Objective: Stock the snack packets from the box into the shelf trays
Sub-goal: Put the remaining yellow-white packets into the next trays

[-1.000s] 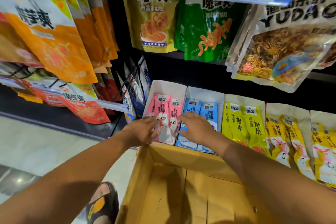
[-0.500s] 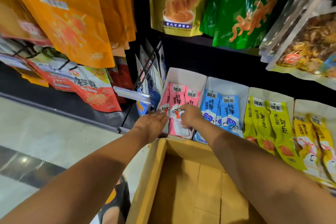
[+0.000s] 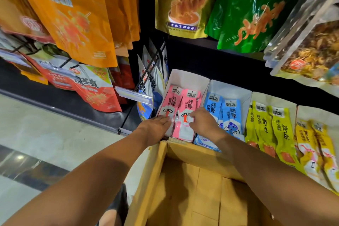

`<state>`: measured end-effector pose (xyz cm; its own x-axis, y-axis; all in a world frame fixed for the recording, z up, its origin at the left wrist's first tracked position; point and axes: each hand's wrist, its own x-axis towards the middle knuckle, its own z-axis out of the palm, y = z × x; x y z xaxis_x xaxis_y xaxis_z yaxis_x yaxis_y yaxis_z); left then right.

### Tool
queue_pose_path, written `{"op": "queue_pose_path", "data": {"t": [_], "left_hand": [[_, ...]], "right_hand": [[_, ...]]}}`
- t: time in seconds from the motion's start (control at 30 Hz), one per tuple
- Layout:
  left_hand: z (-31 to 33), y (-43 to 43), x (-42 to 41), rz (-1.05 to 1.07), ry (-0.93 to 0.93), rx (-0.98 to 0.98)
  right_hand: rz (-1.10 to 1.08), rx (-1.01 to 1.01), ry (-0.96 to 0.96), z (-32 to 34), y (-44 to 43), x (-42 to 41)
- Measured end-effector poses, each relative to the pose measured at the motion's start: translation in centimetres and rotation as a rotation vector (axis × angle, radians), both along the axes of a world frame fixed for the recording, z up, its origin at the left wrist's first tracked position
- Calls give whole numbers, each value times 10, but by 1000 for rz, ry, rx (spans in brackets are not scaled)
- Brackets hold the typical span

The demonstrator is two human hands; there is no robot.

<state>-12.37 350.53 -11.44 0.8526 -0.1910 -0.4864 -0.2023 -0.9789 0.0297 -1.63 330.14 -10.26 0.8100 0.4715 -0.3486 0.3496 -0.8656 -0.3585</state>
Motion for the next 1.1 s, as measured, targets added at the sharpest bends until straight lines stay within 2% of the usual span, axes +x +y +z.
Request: {"op": "queue_pose_path", "data": {"t": [0.1, 0.17, 0.4, 0.77, 1.0, 1.1], "left_hand": [[2, -1, 2, 4, 3, 23], [2, -1, 4, 23, 7, 23], [12, -5, 8, 114, 114, -35], [14, -5, 9, 174, 149, -101], [17, -4, 12, 219, 161, -183], [25, -9, 13, 274, 144, -260]], "right_hand": [[230, -162, -210, 9, 1, -11], [334, -273, -232, 11, 2, -14], [364, -433, -228, 8, 1, -14], [426, -489, -226, 12, 1, -13], [395, -418, -200, 5, 2, -14], [367, -258, -195, 2, -3, -15]]}}
